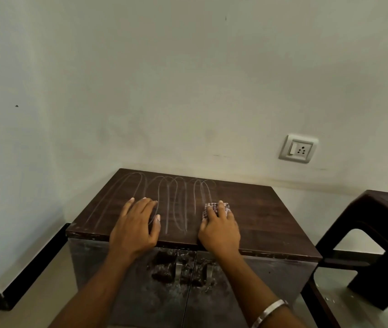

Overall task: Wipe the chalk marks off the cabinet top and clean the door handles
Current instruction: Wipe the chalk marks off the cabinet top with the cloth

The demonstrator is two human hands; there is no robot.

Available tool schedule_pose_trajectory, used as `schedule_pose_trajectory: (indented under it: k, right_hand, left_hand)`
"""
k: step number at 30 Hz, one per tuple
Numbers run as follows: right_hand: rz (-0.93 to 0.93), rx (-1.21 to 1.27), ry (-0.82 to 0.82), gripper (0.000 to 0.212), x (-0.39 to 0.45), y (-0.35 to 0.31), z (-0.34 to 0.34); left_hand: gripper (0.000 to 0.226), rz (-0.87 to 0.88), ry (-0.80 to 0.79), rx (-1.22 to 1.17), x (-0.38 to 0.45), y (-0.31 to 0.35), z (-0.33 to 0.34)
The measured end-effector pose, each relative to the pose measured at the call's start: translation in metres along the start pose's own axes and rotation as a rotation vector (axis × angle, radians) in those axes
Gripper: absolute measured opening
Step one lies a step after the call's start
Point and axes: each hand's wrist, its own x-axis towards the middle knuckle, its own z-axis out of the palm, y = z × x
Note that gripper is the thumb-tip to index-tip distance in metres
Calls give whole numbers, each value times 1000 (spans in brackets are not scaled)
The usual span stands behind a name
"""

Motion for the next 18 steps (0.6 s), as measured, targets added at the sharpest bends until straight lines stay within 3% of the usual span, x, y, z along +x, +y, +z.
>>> schedule_pose_trajectory:
  k: [4,8,14,18]
  right_hand:
    - [-101,25,-14,54,7,-35,14]
    - [-120,37,-17,53,13,-18,14]
    - [17,-38,13,54,27,43,0]
    - [58,-53,17,54,31,39,0]
  left_hand:
    - [56,-10,7,10,-1,0,1]
    - [56,-15,15,2,0,-1,1]
    - [53,-5,19,-1,0,-2,3]
    - [54,0,14,-1,1,-1,4]
